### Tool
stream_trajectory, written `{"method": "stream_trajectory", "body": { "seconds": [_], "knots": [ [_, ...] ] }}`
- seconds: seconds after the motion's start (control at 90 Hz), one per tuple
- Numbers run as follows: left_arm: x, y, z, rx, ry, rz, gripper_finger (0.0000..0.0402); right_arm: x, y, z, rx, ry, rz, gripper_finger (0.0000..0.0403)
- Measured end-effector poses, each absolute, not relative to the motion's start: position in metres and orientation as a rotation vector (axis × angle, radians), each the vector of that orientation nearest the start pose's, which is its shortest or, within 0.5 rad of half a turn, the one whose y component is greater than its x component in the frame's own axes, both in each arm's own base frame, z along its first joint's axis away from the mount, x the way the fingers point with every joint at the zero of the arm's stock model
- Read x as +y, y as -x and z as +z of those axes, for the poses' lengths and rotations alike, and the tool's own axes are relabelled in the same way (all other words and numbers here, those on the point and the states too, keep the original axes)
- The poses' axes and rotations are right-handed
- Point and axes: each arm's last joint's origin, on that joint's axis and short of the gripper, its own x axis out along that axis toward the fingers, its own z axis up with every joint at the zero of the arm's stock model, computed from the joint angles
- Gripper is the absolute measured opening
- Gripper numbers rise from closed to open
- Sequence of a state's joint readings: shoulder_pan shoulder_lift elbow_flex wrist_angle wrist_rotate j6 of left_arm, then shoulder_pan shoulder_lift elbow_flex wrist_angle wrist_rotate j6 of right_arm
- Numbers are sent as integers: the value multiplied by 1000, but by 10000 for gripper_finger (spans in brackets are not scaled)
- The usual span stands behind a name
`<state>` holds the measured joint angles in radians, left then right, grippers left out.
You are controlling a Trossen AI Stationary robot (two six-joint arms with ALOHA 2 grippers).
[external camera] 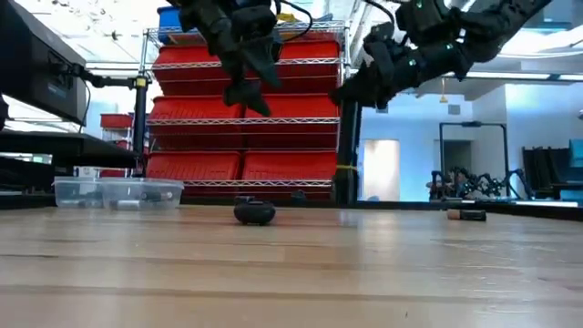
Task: Insert battery
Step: Put the brown battery into the right transparent bin
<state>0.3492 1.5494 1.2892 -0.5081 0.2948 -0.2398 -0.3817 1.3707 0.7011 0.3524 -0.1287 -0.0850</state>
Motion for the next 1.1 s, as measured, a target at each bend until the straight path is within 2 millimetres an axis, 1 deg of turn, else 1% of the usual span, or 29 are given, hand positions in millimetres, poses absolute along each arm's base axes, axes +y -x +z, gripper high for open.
{"method": "stream_trajectory", "body": {
  "seconds": [0.211,0.356,0.389,0.456,0.544,0.611,0.7,0.811,0.9,1.011,1.1],
  "knots": [
    [107,-318,296,718,488,146,285,-103,-275,220,333,-1,-226,136],
    [107,-318,296,717,504,152,285,-102,-276,220,336,3,-220,139],
    [107,-318,296,718,504,152,285,-102,-276,220,337,3,-220,152],
    [107,-318,296,718,504,152,285,-102,-275,220,355,-1,-219,197],
    [107,-318,296,719,505,152,285,-103,-278,227,324,7,-220,248],
    [107,-318,296,718,504,152,285,-104,-280,233,302,12,-222,269],
    [107,-318,296,719,500,151,285,-105,-283,240,289,16,-222,277],
    [107,-318,296,719,499,150,285,-106,-286,257,263,25,-224,279],
    [107,-318,296,719,498,150,285,-105,-285,275,250,46,-223,280],
    [107,-318,296,720,498,150,285,-103,-280,308,243,53,-222,280],
    [107,-318,295,724,499,150,285,-99,-266,337,330,-12,-227,281]
  ]
}}
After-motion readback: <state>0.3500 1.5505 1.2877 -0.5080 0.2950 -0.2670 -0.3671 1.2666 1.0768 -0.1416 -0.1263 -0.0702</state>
